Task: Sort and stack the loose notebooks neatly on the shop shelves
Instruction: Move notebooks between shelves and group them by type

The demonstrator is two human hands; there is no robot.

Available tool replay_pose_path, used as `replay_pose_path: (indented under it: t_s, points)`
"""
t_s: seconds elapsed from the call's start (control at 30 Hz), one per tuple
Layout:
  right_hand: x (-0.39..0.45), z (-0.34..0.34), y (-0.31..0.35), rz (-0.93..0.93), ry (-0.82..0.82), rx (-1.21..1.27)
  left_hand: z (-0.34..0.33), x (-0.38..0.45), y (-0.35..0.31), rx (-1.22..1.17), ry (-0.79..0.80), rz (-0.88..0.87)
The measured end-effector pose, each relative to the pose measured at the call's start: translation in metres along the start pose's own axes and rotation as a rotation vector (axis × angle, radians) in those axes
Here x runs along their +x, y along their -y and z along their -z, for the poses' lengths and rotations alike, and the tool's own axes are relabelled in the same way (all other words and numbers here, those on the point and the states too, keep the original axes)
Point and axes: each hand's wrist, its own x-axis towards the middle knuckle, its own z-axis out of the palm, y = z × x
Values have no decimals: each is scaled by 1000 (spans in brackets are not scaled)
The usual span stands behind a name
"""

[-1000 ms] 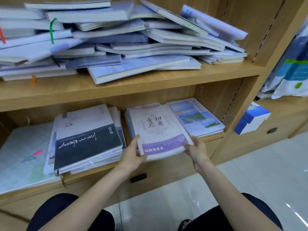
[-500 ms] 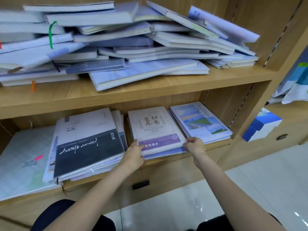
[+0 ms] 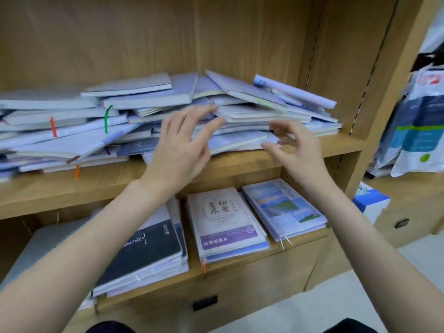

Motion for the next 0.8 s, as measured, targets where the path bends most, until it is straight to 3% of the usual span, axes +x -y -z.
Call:
replay_pose_path:
  t_s: [0.13, 0.33, 0.57, 0.8]
  points:
    - [41, -24, -5, 321, 28, -451, -2, 39, 28, 305, 197, -83]
    - [64, -41, -22, 420, -112, -747, -21, 69, 51, 592, 311, -360]
    - [81, -51, -31, 526, -144, -808, -31, 72, 61, 497, 431, -327]
    - [84, -28, -25, 536, -38, -728, -29, 82, 58, 362, 604, -199]
